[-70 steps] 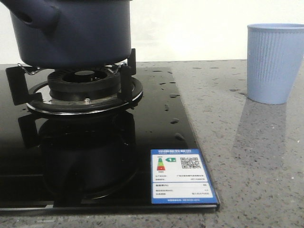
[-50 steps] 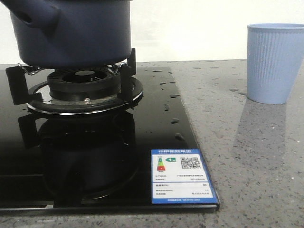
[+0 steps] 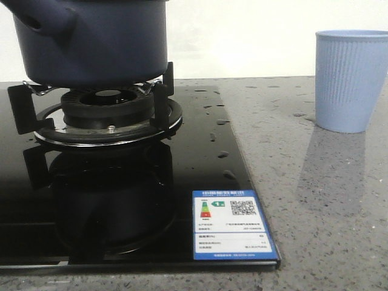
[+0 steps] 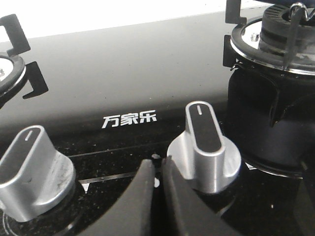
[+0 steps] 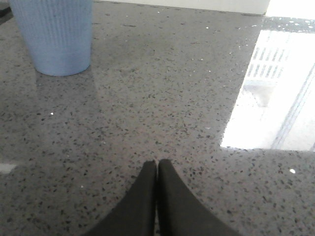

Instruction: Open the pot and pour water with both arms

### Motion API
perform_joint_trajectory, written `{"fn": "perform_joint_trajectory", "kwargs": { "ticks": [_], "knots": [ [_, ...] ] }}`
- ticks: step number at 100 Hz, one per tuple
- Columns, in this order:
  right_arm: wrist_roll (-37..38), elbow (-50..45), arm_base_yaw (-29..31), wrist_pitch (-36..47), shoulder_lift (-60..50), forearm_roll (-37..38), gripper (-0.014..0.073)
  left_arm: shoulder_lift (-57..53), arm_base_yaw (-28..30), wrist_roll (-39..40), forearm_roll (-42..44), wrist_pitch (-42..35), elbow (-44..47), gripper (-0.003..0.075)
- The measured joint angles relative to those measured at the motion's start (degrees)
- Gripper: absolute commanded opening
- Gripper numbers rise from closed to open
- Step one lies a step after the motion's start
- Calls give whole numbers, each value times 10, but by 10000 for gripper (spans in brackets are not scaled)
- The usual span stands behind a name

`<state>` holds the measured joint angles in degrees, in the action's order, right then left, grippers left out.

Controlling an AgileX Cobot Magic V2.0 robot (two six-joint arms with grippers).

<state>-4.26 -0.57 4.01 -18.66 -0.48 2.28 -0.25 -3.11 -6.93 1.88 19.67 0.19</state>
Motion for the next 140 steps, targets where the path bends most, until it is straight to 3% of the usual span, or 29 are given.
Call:
{"fn": "perform_joint_trajectory", "kwargs": {
  "ticks": [25,46,66,83,104,120,140],
  "knots": [
    [0,0,0,32,0,4,-46,0,0,0,21,0,0,-20],
    [3,0,0,205,0,-8,-46,0,0,0,58,1,0,-20],
    [32,0,0,329,0,-105,-46,0,0,0,101,-8,0,-20],
    [43,0,0,283,0,-250,-46,0,0,0,146,-130,0,-20],
    [43,0,0,182,0,-327,-46,0,0,3,146,-339,0,-20],
    [43,0,0,182,0,-401,-46,0,0,98,120,-414,0,-20],
    [43,0,0,154,0,-415,-46,0,0,208,28,-507,0,-20]
  ]
}}
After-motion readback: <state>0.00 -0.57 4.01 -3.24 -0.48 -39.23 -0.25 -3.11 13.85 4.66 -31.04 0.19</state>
